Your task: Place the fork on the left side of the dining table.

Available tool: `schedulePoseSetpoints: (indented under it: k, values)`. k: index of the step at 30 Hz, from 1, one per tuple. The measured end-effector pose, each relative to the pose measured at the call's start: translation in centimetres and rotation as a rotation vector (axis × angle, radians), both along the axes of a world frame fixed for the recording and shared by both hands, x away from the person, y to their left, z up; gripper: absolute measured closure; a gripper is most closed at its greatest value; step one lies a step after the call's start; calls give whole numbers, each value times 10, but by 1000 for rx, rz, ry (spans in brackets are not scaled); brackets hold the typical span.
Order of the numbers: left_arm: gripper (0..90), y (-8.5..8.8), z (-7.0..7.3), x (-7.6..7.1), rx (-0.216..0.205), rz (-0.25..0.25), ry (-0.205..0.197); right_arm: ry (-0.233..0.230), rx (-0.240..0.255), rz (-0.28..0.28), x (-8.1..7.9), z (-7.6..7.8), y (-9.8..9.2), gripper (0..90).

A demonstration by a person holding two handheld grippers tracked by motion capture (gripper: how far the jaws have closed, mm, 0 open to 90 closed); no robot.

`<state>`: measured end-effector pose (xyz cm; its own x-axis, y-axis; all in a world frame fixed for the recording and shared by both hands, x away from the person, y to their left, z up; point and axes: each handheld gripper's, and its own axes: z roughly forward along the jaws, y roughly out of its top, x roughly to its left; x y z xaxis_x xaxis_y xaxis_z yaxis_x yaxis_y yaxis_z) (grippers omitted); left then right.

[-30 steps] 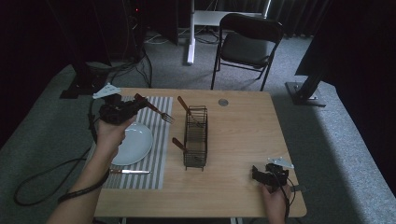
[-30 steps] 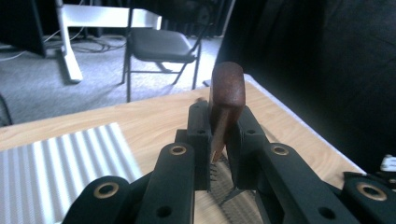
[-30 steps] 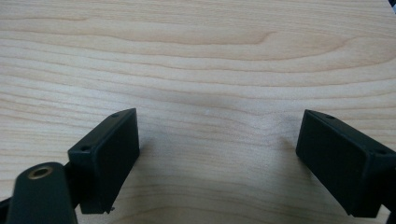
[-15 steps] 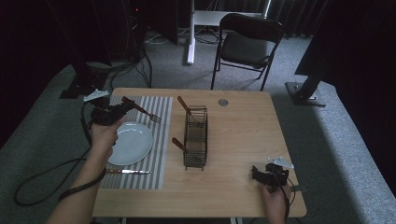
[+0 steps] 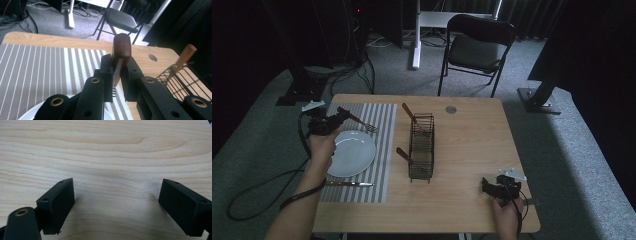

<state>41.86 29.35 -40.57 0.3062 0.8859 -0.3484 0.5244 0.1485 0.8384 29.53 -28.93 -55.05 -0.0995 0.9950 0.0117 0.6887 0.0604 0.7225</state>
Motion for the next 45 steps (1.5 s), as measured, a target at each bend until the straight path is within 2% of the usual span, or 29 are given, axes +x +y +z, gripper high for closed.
schedulePoseSetpoints:
  k: [3,5,7,12,14,19,21,24,28,30,32,35,38,41,43,45]
  values:
    - [805,4,-6,6,-22,21,4,0,0,0,0,0,0,130]
    - [805,6,-10,11,-15,38,13,0,0,0,0,0,0,129]
    - [805,9,-15,16,-27,50,19,0,0,0,0,0,0,129]
    - [805,14,-23,26,-66,59,37,0,0,0,0,0,0,129]
    - [805,14,-25,30,-53,63,46,0,0,0,0,0,0,130]
    - [805,13,-32,37,-79,62,55,0,0,0,0,0,0,129]
    - [805,12,-35,39,-62,74,62,0,0,0,0,0,0,129]
    - [805,14,-41,43,-107,79,79,0,0,0,0,0,0,129]
    - [805,15,-49,47,-116,101,103,0,0,0,0,0,0,129]
    - [805,18,-54,47,-152,124,97,0,0,0,0,0,0,130]
    - [804,21,-58,47,-158,132,98,0,0,0,0,0,0,130]
    - [743,23,-62,48,-76,172,125,0,0,0,0,0,0,130]
    - [653,23,-70,51,46,188,155,0,0,-1,0,0,0,130]
    - [583,23,-79,56,72,228,194,0,0,0,0,0,0,129]
    - [484,23,-84,58,95,225,211,0,0,0,0,0,0,130]
    - [473,22,-88,60,126,219,240,0,0,0,0,0,0,130]
